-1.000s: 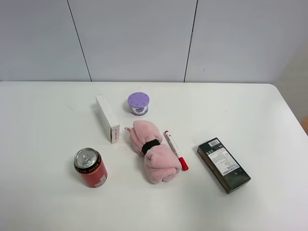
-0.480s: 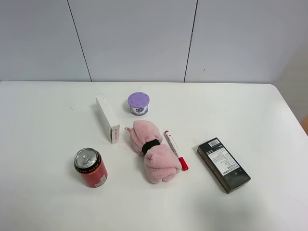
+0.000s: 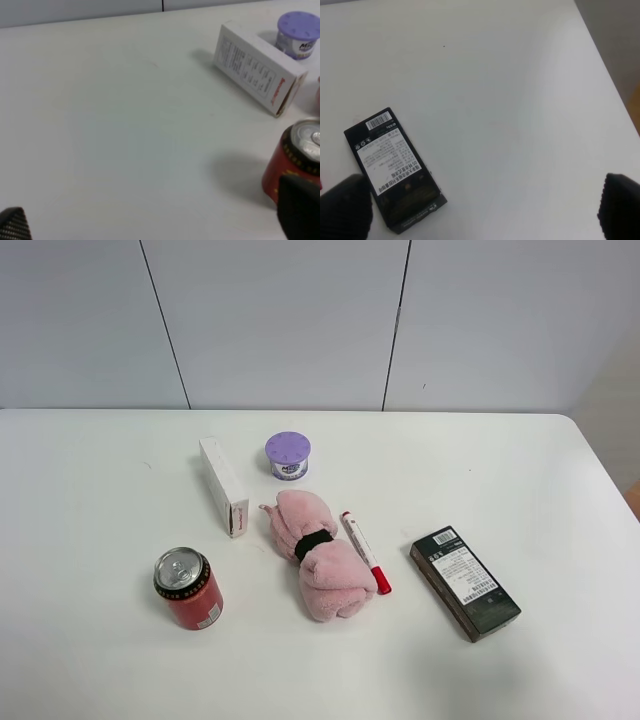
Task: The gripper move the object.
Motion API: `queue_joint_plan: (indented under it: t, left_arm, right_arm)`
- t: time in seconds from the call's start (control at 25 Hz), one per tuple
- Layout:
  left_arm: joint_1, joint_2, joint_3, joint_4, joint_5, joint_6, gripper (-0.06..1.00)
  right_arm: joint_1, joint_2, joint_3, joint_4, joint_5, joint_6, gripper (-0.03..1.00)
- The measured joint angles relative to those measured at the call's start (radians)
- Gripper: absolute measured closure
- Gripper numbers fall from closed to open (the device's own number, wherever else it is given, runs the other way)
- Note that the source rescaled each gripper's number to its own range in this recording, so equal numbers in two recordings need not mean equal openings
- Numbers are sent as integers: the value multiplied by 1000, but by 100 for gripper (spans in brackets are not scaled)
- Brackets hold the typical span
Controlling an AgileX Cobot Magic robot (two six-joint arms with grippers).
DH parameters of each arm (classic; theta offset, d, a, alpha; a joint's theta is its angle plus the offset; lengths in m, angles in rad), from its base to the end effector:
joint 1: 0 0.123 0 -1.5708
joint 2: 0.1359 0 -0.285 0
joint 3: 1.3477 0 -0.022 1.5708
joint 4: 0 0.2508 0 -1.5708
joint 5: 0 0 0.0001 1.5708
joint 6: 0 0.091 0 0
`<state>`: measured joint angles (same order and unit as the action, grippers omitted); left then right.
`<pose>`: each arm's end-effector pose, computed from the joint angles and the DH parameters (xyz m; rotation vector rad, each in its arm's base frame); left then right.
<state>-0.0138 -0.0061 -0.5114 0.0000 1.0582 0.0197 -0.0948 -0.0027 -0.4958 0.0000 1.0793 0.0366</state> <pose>-0.0070 0.0001 0.2806 0.0339 2.0240 0.0037 -0.0055 0.0005 0.2746 0.1355 2.0601 -0.0359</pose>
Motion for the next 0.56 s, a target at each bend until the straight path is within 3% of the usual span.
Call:
queue_joint_plan:
  t: [0.56]
  left_arm:
    - [0,0,0,0,0,0,-6]
  right_arm:
    - [0,0,1,0,-18,-3,11]
